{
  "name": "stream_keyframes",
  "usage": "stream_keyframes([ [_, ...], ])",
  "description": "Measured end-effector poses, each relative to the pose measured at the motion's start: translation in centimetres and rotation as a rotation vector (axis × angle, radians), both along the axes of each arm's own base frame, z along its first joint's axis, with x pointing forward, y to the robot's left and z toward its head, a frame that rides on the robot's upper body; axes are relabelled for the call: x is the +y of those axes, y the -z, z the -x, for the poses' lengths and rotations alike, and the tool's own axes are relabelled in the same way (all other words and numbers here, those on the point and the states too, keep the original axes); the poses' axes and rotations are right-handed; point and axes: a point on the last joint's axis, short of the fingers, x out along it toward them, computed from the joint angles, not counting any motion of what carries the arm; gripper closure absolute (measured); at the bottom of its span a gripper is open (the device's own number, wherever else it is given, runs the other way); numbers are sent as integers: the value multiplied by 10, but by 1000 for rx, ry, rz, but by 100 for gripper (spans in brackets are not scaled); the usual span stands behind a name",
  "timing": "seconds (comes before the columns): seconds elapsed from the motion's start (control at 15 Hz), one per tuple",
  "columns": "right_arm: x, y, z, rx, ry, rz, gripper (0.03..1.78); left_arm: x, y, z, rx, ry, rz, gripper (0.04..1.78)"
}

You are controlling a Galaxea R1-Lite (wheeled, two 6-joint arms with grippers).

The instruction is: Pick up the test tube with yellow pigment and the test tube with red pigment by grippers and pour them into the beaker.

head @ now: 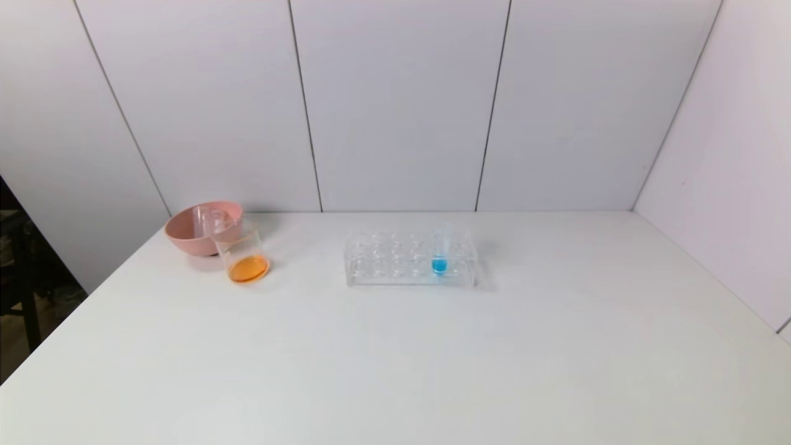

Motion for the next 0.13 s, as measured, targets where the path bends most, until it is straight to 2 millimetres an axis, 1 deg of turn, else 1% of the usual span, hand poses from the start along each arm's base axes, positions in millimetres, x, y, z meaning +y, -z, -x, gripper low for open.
stream_keyframes([
  [0.13, 0, 0, 0, 0, 0, 1, 10, 0, 0, 0, 0, 0, 0, 6],
])
